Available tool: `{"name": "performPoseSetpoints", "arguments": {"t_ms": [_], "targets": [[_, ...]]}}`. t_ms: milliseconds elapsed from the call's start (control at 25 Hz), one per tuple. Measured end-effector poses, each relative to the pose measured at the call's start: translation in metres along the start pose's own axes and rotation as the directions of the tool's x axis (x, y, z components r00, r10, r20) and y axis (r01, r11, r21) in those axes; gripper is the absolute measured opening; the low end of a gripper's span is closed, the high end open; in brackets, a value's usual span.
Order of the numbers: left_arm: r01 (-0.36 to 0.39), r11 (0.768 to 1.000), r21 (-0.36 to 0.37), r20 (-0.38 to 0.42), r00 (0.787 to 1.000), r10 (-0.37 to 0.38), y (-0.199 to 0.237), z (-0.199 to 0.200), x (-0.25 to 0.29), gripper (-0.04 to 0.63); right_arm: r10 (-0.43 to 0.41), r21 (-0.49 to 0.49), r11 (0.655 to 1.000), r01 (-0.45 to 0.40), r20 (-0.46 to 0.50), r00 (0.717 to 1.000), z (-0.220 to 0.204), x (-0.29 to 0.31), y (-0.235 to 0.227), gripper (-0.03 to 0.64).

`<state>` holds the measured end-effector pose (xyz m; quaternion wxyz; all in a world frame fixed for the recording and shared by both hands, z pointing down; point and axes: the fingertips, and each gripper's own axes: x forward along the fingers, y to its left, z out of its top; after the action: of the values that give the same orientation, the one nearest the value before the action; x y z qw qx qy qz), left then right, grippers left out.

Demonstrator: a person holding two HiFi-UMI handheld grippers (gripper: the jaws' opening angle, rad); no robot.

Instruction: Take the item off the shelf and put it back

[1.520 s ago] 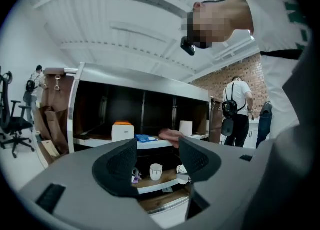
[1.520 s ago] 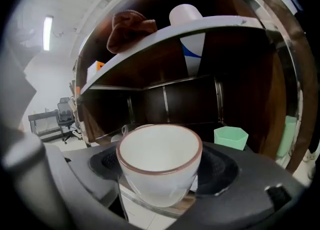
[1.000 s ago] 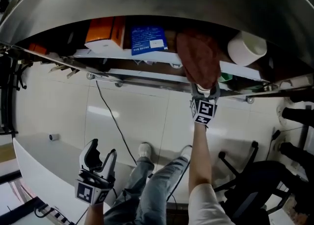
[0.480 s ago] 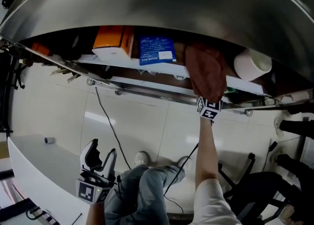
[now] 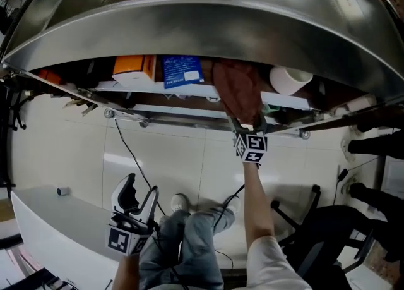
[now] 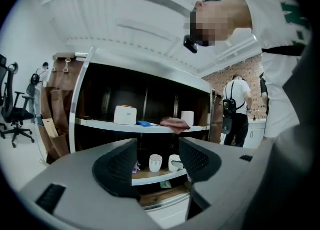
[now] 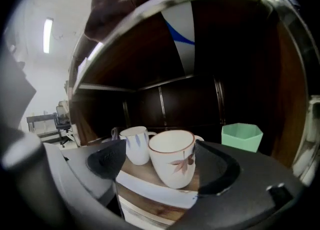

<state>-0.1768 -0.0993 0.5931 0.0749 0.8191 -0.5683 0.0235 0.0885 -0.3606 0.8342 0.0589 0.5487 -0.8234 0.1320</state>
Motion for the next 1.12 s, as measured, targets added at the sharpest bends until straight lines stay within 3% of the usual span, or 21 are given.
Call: {"name": "performPoseSetpoints", "arguments": {"t_ms": [360,520,720,920,1120], "targets": [[0.064,0.998,0.001,0.007,0.998,-0.064,-0.028,0.083,-0.013,0.252,-0.039,0.046,0.998,0.040,-0.021,0.999,0.086,-0.126,0.045,0.456],[0.102,0.994,-0.033,0.042,0.994,-0.101,-0.045,0.147,-0.017,0.252,-0.016,0.051,0.999,0.015,0.032,0.999,0.163,-0.193,0.079,0.454],[0.109,0.994,0.004,0.074,0.991,-0.109,-0.041,0.209,-0.029,0.250,0.001,0.025,1.000,-0.004,0.128,0.992,0.281,-0.266,0.124,0.454],[0.126,0.990,0.061,0.075,0.989,-0.131,-0.032,0.236,-0.050,0.249,-0.010,0.059,0.998,0.000,0.173,0.985,0.362,-0.333,0.158,0.453],[0.130,0.989,0.075,0.182,0.973,-0.142,-0.044,0.288,-0.049,0.242,0.010,-0.016,1.000,-0.006,0.273,0.962,0.435,-0.367,0.173,0.452]]}}
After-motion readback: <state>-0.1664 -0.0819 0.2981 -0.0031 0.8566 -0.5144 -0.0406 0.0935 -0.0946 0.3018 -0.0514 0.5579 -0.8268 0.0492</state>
